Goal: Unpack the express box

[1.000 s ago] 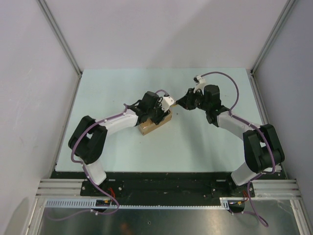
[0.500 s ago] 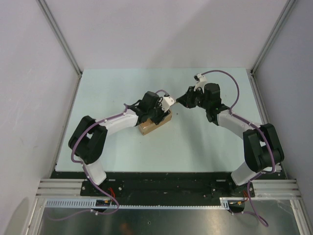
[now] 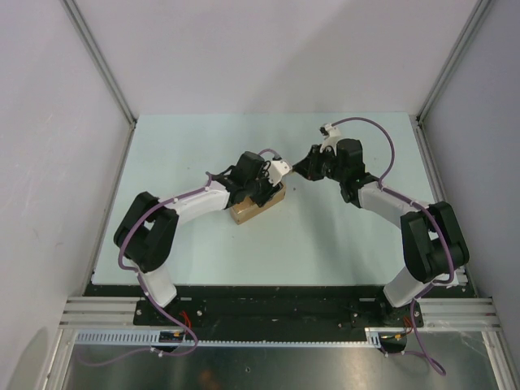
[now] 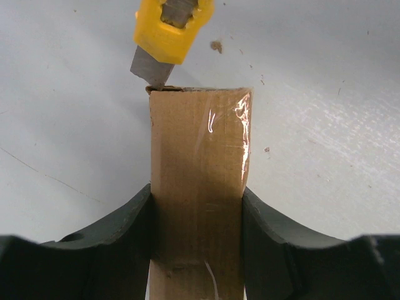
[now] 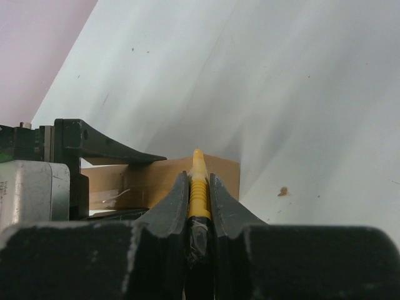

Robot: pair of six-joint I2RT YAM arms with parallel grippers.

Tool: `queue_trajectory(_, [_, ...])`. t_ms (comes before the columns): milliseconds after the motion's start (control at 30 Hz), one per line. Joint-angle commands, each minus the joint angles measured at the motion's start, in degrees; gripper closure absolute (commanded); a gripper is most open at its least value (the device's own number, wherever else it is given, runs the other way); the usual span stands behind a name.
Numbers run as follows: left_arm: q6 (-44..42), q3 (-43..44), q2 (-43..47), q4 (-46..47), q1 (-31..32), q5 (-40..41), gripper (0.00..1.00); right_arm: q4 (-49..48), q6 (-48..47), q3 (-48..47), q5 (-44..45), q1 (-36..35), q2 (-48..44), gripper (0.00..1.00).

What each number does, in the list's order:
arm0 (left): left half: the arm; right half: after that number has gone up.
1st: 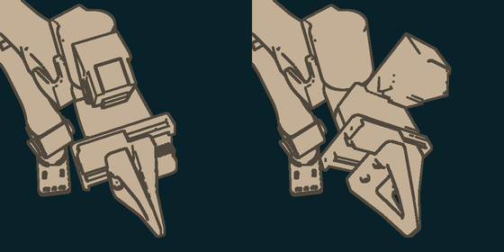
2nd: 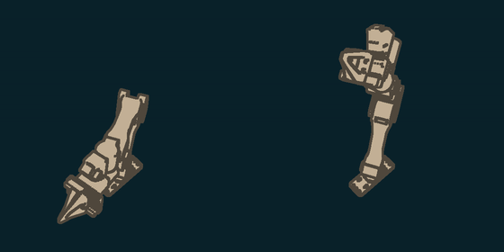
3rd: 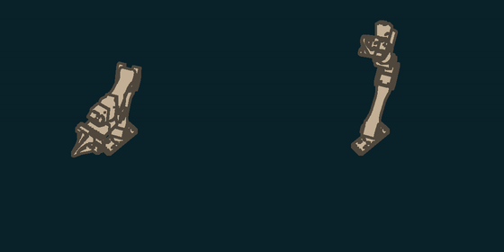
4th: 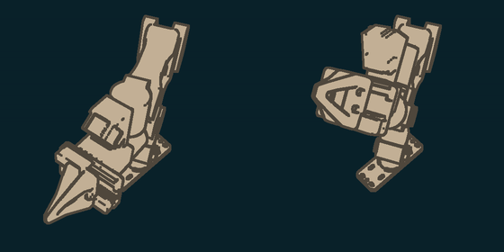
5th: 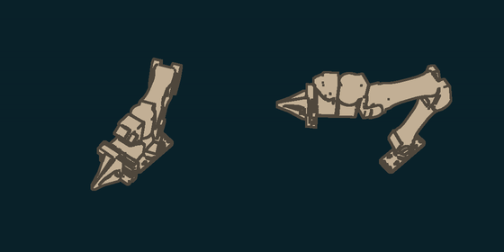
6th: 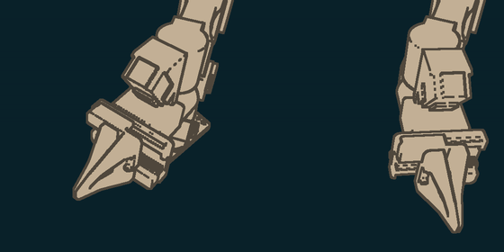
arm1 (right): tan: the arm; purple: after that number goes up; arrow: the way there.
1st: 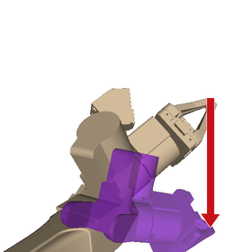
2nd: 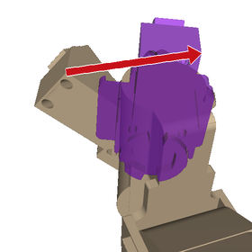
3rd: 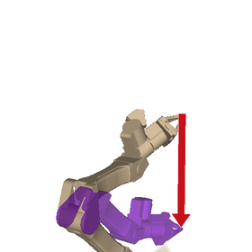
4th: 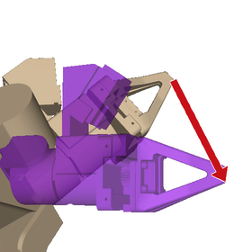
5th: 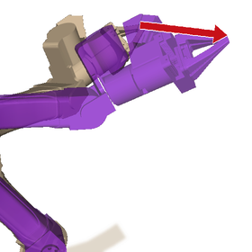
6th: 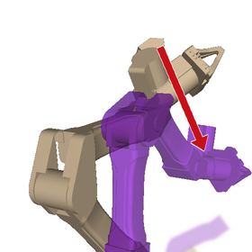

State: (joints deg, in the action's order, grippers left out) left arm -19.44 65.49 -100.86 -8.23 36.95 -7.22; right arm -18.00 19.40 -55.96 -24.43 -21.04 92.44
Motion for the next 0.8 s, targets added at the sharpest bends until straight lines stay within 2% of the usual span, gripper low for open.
queue_trajectory(0, [-3.41,-0.37,-2.76,-8.29,-0.56,-0.24,0.65,1.46,-1.90,-2.13,-0.53,-0.58,0.54,1.00])
queue_trajectory(400, [-1.83,1.74,-4.87,-11.11,-5.74,-5.87,0.78,12.10,-5.25,-1.87,-3.17,-2.08,-1.39,1.00])
queue_trajectory(767, [0.63,2.80,-5.93,-12.86,-9.70,-9.47,0.81,17.64,-4.64,-1.87,-3.61,-1.46,-4.90,1.00])
